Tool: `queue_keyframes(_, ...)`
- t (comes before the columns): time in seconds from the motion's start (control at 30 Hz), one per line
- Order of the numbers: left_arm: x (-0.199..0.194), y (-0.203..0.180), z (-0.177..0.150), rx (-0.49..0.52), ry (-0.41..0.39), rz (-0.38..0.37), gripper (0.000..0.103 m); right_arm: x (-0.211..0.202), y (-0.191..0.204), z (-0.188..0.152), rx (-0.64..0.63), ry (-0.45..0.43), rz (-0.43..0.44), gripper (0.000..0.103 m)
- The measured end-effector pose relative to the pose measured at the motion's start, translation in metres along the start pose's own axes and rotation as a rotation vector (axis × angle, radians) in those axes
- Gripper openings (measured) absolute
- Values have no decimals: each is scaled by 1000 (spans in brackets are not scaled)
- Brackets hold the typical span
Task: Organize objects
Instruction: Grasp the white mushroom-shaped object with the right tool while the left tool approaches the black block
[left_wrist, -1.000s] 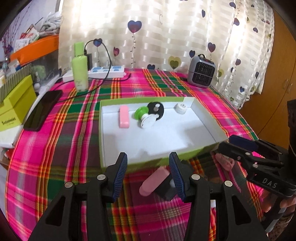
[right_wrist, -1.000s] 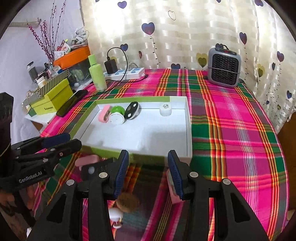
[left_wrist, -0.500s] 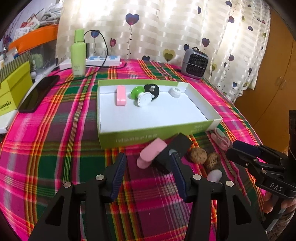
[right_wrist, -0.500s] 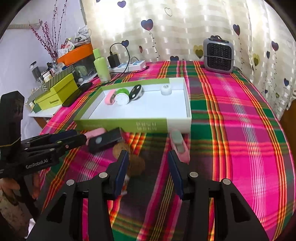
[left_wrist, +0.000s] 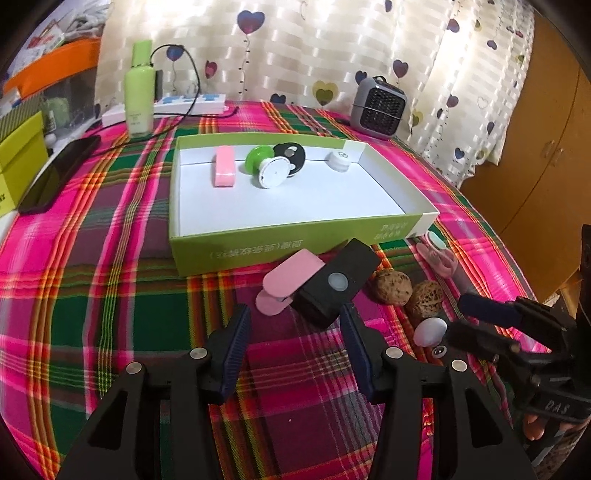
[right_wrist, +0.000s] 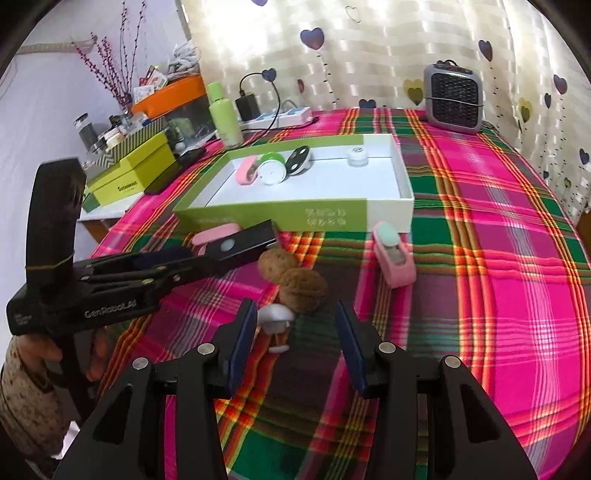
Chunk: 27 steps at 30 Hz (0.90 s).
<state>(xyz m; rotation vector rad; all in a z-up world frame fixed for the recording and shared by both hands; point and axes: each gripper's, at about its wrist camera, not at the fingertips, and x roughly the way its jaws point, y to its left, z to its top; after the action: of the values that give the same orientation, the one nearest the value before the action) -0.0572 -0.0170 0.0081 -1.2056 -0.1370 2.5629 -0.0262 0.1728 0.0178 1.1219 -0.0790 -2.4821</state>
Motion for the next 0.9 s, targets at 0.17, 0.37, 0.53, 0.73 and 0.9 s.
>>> queue_keyframes(0.17, 3, -5, 0, 13, 6, -22, 49, 3, 3, -4, 4, 15, 18, 45)
queue_keyframes(0.37, 6, -7, 1, 18, 11, -57, 49, 12, 9, -5, -16, 47, 5, 45)
queue_keyframes(0.53, 8, -11, 3, 31, 6, -82, 49, 17, 14, -5, -40, 65, -5, 45)
queue_keyframes(0.73, 10, -20, 6, 57, 8, -92, 49, 19, 15, -3, -54, 70, -24, 45)
queue_keyframes(0.9, 8, -27, 3, 72, 15, -115, 49, 18, 12, -3, -52, 70, -37, 35)
